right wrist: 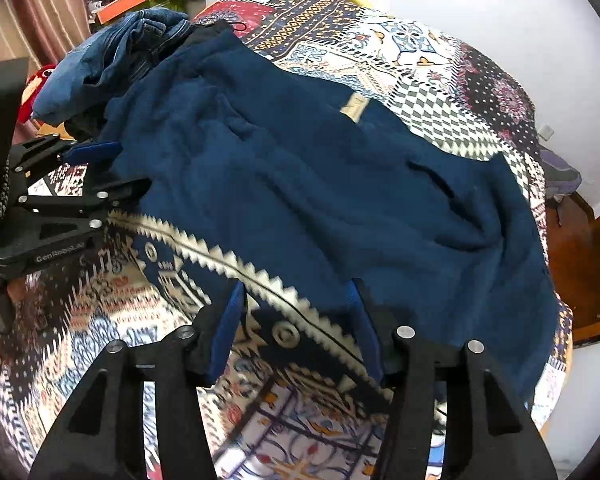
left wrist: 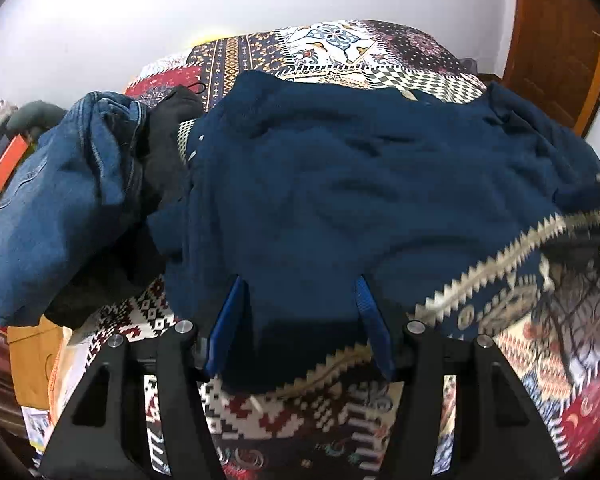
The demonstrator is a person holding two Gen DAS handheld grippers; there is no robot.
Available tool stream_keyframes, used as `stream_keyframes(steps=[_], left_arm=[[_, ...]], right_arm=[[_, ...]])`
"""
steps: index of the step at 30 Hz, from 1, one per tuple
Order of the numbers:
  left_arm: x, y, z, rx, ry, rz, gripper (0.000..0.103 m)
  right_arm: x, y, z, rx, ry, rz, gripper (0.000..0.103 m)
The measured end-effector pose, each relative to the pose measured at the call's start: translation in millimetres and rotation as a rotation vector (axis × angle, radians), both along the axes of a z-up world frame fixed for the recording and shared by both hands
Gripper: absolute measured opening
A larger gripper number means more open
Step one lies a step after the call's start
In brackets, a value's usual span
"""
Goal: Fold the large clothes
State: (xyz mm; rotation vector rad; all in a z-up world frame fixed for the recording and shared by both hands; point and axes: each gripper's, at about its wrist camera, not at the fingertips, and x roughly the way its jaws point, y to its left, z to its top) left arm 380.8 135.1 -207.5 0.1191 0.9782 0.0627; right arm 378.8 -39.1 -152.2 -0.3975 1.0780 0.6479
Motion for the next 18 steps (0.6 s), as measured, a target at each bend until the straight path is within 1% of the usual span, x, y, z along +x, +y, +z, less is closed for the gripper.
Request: stream_keyframes(steps=[2, 4, 6, 8, 10, 12, 14, 16, 18], left_arm=[[-9, 3, -1, -0.001, -0.002, -0.001, 0.057], [-17, 8, -1, -0.002, -0.010, 0.020, 0.057], [-23, 11, 1, -0.006, -0.016, 0.044, 0.057], [-29, 14, 4, 0.018, -0.031, 0.080, 0.057], [-36, 20, 8, 0.002, -0.037, 0.116, 0.058], [-42, 31, 11, -0.071, -0.032, 0.163, 0.058], [-50, 46, 12, -0.208, -0.017, 0.204, 0.058], [-55, 55, 11, -0.320, -0.002, 0.236, 0.058], [-64, 61, 11, -0.392, -0.023, 0.261, 0.058]], right_arm=[[-1, -8, -2, -0.009, -0.003, -0.010, 0.050], [-4, -19, -1, 0.003, 0.008, -0.032, 0.051], [-4, -32, 0, 0.025, 0.019, -0.076, 0.051], [-6, -40, 2, 0.024, 0.011, -0.105, 0.051], [-8, -46, 6, 0.025, -0.003, -0.129, 0.051], [-12, -54, 13, 0.040, -0.011, -0.151, 0.051], [-18, -60, 21, 0.056, -0.020, -0.164, 0.051], [-23, -64, 27, 0.061, -0.035, -0.170, 0.051], [-26, -65, 31, 0.069, -0.057, -0.172, 0.051]])
